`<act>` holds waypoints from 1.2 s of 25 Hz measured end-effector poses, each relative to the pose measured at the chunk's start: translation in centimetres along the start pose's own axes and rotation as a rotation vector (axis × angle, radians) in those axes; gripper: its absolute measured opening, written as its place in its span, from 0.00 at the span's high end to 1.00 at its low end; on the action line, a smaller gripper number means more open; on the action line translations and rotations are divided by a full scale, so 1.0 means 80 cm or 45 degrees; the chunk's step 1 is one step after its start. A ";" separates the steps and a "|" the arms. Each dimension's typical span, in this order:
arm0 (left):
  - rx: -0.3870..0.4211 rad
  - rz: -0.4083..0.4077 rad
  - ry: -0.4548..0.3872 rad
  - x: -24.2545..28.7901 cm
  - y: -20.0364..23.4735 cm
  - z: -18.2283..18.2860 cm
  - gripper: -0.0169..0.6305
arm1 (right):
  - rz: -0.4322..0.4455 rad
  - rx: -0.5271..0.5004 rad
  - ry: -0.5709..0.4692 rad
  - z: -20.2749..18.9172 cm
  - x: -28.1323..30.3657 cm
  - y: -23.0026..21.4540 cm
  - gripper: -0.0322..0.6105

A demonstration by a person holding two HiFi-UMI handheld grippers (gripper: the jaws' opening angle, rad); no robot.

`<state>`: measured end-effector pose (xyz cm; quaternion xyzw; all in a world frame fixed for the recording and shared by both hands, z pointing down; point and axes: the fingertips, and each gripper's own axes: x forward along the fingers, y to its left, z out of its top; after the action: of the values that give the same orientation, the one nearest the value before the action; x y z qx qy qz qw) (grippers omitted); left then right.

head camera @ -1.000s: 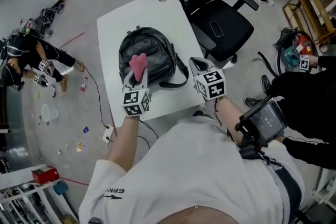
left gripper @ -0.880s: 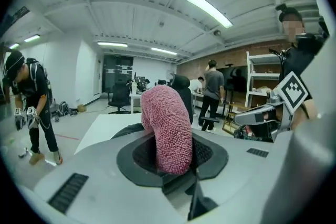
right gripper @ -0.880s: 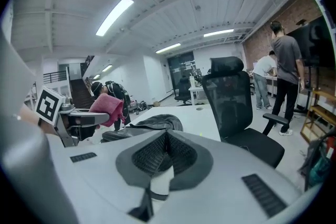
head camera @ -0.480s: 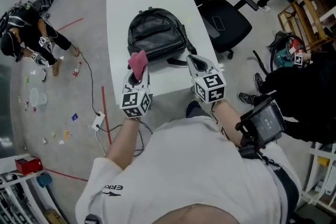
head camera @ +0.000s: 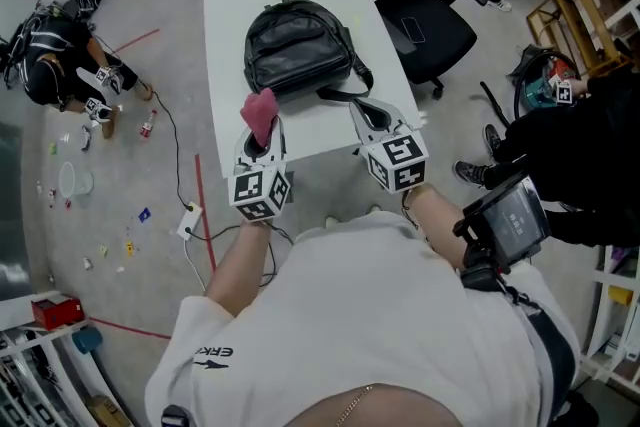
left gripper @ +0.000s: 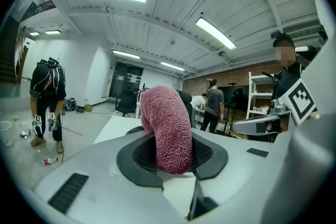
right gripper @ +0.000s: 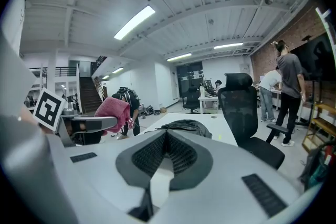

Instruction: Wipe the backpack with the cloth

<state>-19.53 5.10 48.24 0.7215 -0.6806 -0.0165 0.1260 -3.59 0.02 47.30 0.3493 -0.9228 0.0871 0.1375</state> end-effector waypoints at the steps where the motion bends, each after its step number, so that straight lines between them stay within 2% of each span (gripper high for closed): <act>1: -0.003 0.000 -0.004 0.001 -0.004 0.000 0.83 | 0.003 0.002 -0.002 -0.001 -0.002 -0.001 0.94; 13: 0.037 -0.056 -0.016 0.014 -0.077 -0.004 0.83 | 0.004 0.031 -0.026 -0.011 -0.038 -0.036 0.94; 22: 0.060 -0.046 0.007 0.007 -0.090 -0.010 0.83 | 0.018 0.051 -0.036 -0.018 -0.045 -0.041 0.94; 30: 0.066 -0.077 0.009 0.006 -0.097 -0.010 0.83 | 0.003 0.045 -0.036 -0.015 -0.049 -0.037 0.94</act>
<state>-11.72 5.06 47.49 0.7448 -0.6583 -0.0001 0.1091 1.48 0.57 47.42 0.3518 -0.9234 0.0985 0.1180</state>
